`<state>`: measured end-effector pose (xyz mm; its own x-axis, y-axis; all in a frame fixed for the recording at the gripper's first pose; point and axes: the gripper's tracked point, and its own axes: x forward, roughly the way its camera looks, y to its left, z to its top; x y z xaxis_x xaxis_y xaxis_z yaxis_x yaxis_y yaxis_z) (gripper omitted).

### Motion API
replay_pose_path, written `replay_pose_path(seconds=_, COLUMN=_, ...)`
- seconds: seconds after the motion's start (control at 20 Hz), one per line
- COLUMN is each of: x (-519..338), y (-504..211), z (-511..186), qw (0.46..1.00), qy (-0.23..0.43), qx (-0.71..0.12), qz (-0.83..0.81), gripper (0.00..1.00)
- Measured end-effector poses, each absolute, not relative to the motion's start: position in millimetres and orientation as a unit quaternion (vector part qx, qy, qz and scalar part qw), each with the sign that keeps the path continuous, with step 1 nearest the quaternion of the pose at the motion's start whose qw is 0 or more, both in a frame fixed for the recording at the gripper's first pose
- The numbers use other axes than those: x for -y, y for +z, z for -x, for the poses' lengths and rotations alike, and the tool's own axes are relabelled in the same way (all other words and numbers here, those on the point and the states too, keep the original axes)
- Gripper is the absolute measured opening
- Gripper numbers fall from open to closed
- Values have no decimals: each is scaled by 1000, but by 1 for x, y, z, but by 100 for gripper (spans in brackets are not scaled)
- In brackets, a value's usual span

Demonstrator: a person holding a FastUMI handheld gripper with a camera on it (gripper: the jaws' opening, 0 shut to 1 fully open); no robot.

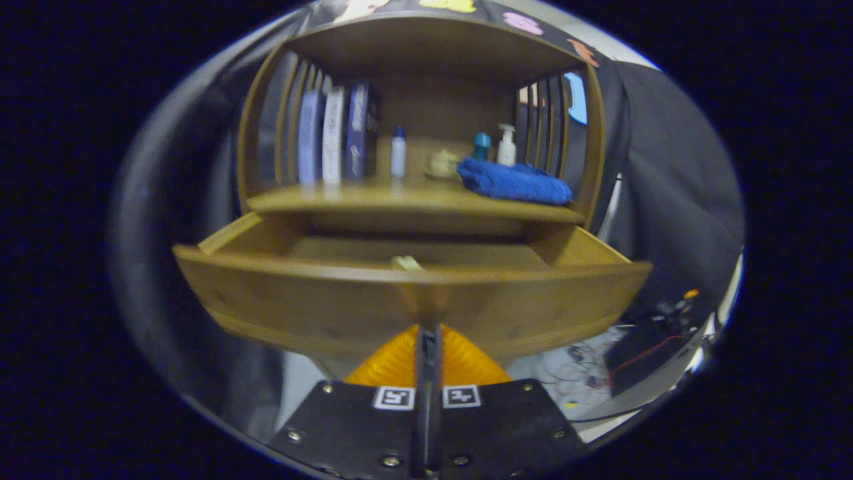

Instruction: Pull open the drawer, take out the items inside it, and place them on the countertop above the cabinet.

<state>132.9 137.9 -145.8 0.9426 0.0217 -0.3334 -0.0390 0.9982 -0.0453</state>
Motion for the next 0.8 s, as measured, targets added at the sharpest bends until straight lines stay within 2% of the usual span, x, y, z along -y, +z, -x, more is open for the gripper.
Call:
replay_pose_path(seconds=0.05, x=-130, y=-128, z=-139, qw=989, qy=1, qx=-146, qz=20, gripper=1)
replay_pose_path(seconds=0.2, x=-111, y=-114, z=-124, qw=987, qy=-19, qx=-155, qz=24, gripper=1)
replay_pose_path(seconds=0.4, x=-115, y=-138, z=-114, qw=979, qy=-8, qx=-199, qz=52, gripper=1)
replay_pose_path(seconds=0.6, x=-125, y=-135, z=-117, qw=977, qy=5, qx=-204, qz=54, gripper=1)
replay_pose_path(seconds=0.8, x=-156, y=-113, z=-152, qw=977, qy=73, qx=-196, qz=40, gripper=1)
